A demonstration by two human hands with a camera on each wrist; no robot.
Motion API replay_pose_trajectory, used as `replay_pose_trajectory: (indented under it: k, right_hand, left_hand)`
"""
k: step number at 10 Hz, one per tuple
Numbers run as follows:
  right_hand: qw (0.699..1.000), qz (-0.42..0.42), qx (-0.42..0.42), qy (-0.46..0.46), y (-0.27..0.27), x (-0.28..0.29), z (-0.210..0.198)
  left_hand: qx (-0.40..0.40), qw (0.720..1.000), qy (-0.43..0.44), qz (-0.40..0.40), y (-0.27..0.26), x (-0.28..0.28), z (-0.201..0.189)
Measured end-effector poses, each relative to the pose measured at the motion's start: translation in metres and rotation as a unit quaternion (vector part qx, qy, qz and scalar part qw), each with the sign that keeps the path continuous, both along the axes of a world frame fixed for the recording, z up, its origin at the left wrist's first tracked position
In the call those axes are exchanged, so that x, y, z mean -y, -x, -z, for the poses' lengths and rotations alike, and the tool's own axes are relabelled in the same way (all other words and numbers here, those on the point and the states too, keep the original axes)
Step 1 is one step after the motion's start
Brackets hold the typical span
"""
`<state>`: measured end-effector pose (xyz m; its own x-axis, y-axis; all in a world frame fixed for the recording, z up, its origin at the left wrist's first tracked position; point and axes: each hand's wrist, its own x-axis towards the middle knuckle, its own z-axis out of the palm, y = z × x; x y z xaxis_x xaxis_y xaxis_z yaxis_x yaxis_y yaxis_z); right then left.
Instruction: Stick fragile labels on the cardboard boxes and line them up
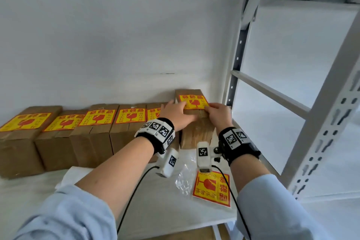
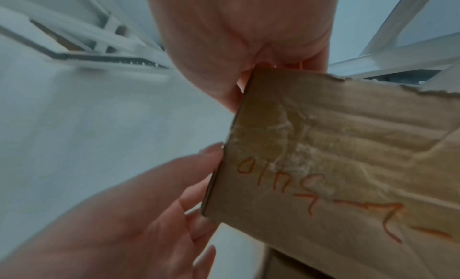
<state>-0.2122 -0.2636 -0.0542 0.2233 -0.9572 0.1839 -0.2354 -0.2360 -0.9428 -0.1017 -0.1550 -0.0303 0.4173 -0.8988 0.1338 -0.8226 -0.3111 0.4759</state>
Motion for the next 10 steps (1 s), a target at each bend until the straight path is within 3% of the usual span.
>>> replay_pose_trajectory:
  k: [2, 4, 8, 10]
  right_hand:
    - [0.996, -0.029, -0.083, -0.016, -0.028, 0.019, 0.032]
    - [0.997, -0.021, -0.074, 0.01, -0.032, 0.023, 0.05]
    - [0.973, -0.007, -0.228, 0.038, -0.029, 0.009, 0.029]
    - [0.979, 0.026, -0.181, 0.091, -0.019, -0.009, -0.004]
  left_hand:
    - [0.099, 0.992, -0.078, -0.002, -0.024, 0.012, 0.032]
    - [0.156, 0.984, -0.086, 0.016, -0.023, 0.014, 0.039]
    - [0.137, 0.985, -0.102, 0.011, -0.02, 0.012, 0.034]
    - [0.203, 0.979, -0.035, 0.0, -0.021, -0.011, 0.01]
